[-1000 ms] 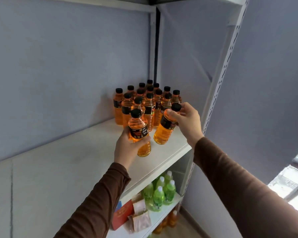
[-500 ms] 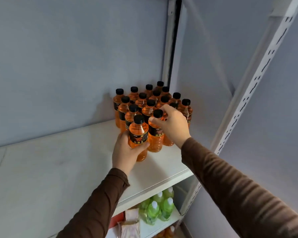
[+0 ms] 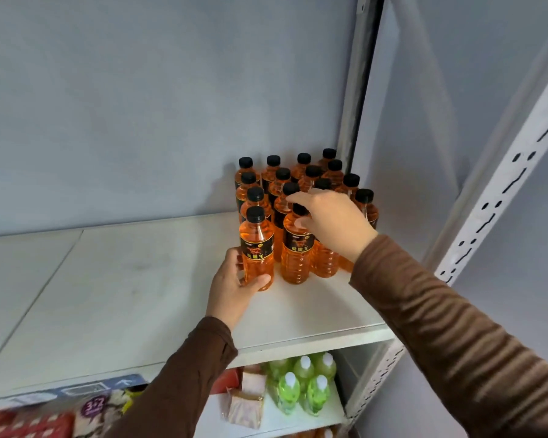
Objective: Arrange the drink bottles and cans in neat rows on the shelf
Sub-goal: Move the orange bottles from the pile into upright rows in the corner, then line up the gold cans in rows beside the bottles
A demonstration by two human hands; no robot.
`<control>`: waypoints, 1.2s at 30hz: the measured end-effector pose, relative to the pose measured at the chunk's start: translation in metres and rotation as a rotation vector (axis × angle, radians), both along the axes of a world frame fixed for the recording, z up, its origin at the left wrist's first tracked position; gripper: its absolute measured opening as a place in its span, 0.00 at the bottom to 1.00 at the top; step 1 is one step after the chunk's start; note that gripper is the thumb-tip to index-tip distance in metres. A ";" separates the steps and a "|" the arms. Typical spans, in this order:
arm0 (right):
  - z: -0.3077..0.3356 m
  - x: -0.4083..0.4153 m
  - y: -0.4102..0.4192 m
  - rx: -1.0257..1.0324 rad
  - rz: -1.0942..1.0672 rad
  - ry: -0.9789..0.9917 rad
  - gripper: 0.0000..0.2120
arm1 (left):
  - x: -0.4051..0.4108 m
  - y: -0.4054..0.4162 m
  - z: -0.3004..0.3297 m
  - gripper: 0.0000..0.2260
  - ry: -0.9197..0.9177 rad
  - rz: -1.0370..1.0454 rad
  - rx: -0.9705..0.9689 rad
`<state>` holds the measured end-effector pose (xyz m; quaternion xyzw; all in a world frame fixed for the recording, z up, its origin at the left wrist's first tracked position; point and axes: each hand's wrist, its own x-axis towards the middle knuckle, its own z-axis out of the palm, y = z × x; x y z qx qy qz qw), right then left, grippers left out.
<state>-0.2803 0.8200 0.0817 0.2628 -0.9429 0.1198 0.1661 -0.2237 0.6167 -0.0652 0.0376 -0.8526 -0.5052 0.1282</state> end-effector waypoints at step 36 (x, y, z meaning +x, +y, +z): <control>0.003 0.053 -0.042 -0.121 0.138 0.259 0.23 | 0.049 -0.065 0.047 0.28 0.071 0.096 -0.474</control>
